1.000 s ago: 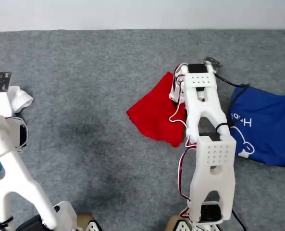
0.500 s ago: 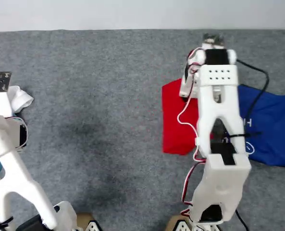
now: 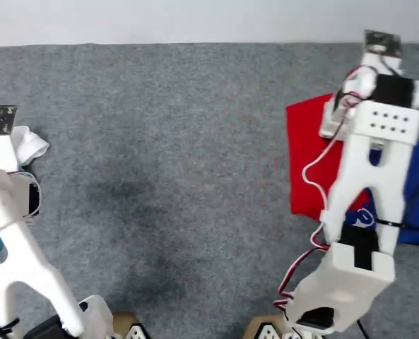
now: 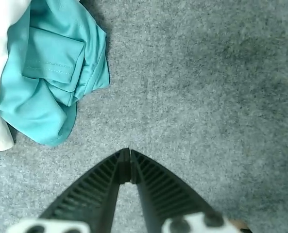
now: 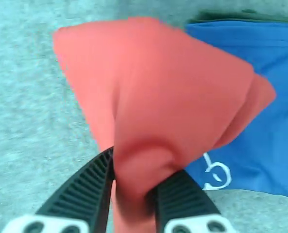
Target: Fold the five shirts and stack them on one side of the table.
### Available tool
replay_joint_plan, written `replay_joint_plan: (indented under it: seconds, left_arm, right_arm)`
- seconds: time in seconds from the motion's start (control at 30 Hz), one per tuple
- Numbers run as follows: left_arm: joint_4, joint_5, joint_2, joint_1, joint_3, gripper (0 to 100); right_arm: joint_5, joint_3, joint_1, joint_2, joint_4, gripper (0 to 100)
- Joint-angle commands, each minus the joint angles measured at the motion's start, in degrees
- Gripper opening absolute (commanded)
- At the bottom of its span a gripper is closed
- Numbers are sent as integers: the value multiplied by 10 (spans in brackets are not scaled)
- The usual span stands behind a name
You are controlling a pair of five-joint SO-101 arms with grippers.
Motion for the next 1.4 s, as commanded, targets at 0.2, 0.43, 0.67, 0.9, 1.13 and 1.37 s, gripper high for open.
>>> replay_joint_plan:
  seconds: [0.2,0.43,0.67,0.9,1.13,1.37]
  left_arm:
    - [15,5,-18,4,-3,5]
    - [15,5,-18,4,-2,5]
    - [15,5,-18,4,-2,5]
    - [15,5,-18,1,-2,5]
    - [15,5,-18,1,-1,5]
    - [15,5,-18,2,33,5]
  right_arm:
    - [29,-31,52,-44,21,8]
    - [52,-31,81,-59,21,8]
    - [63,-31,86,-73,21,8]
    - [65,-31,107,-65,9,8]
    - [98,-31,162,-4,-26,8]
    - [128,-31,202,76,-93,8]
